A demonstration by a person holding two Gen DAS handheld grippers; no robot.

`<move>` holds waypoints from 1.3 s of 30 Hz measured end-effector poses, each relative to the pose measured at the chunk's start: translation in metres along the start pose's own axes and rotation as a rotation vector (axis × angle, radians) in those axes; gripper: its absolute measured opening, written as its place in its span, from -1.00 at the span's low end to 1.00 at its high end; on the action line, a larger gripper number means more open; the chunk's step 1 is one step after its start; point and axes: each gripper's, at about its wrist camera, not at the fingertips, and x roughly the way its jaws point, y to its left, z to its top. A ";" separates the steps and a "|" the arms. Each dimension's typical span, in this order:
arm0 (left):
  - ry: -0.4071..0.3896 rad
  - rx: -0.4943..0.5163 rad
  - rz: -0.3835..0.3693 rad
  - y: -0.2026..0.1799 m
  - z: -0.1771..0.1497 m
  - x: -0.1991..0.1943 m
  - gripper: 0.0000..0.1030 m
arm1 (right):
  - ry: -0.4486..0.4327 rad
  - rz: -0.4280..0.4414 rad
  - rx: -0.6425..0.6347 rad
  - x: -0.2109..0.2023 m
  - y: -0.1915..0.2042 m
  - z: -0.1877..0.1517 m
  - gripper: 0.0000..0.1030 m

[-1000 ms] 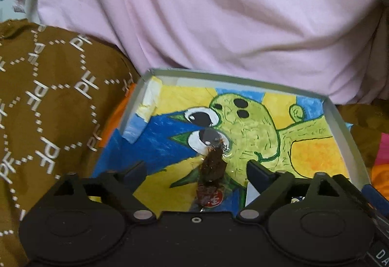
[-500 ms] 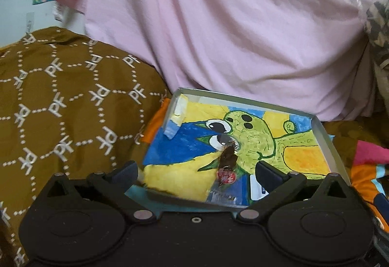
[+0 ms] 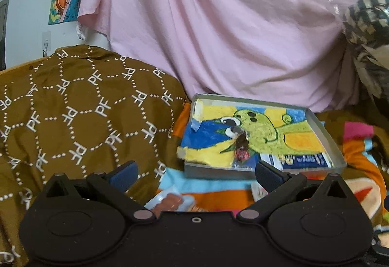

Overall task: Organize snacks
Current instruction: 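Withdraw both tools from the tray back toward the snack pile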

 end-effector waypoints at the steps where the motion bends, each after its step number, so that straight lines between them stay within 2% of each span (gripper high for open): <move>1: 0.001 0.006 -0.001 0.003 -0.004 -0.004 0.99 | 0.009 0.006 0.004 -0.007 0.002 -0.002 1.00; 6: 0.033 0.021 -0.010 0.021 -0.024 -0.020 0.99 | 0.069 0.023 0.039 -0.031 0.011 -0.011 1.00; 11: 0.053 0.023 -0.025 0.038 -0.044 -0.033 0.99 | 0.147 0.049 0.096 -0.045 0.014 -0.020 1.00; 17: 0.075 0.057 -0.038 0.048 -0.065 -0.043 0.99 | 0.232 0.078 0.106 -0.054 0.020 -0.032 1.00; 25: 0.153 0.114 -0.045 0.056 -0.091 -0.037 0.99 | 0.396 0.117 0.174 -0.044 0.020 -0.047 1.00; 34: 0.214 0.192 -0.089 0.056 -0.096 -0.015 0.99 | 0.506 0.130 0.203 -0.021 0.022 -0.061 1.00; 39: 0.239 0.217 -0.116 0.057 -0.091 0.005 0.99 | 0.544 0.141 0.269 -0.005 0.015 -0.068 1.00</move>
